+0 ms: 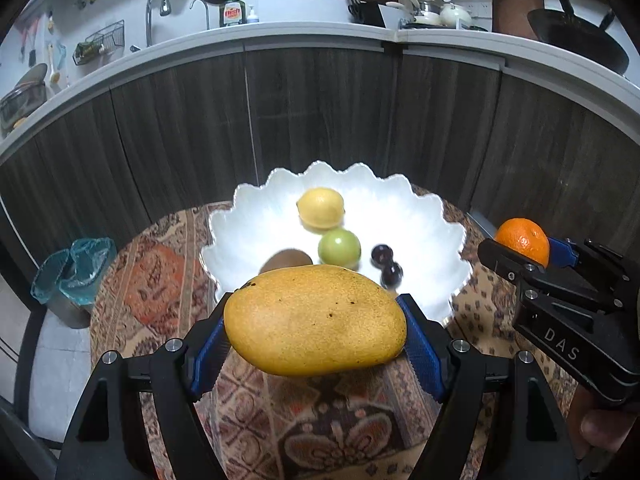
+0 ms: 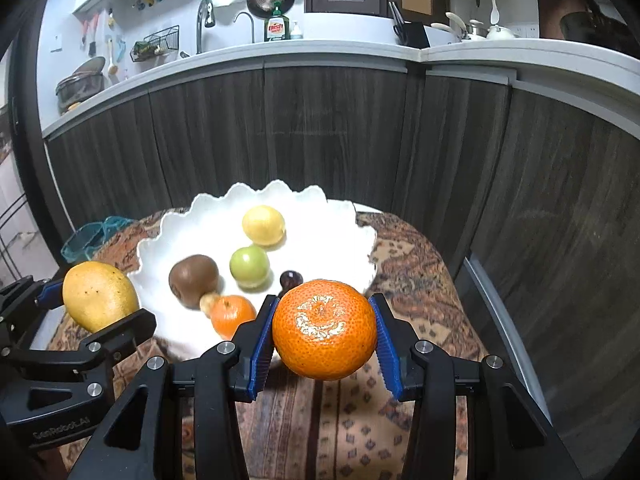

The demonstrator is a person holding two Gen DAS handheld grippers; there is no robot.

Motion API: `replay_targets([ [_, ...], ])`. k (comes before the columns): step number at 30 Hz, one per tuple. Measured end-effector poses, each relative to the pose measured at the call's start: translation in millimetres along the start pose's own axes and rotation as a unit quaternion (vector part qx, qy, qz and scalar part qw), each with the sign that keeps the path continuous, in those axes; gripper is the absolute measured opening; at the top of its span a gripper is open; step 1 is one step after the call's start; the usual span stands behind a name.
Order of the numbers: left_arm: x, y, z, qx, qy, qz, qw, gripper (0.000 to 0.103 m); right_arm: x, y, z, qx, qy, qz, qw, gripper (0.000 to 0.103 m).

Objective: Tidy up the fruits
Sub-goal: 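Lift and carry the mango with the left tool while the right tool carries the mandarin over the bowl, then open the left tool over the bowl while the right tool releases the mandarin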

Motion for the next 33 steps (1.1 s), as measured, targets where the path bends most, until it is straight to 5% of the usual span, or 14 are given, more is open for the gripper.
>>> replay_targets([
  [15, 25, 45, 12, -0.003, -0.014, 0.009, 0.9999, 0.078, 27, 45, 2, 0.001, -0.004, 0.001, 1.0, 0.046],
  [33, 12, 76, 21, -0.01, -0.034, 0.049, 0.9982, 0.078, 16, 81, 9, 0.019, -0.013, 0.031, 0.999, 0.047],
])
Point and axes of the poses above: each gripper's, at about its wrist camera, not at the fingertips, and y roughly the way its jaws point, z to its left, x to its top, the point moved 2 cm from there along y, roughly the way its jaws point, and after that the axes turned 2 degrees about -z, right-handed, at the moved point
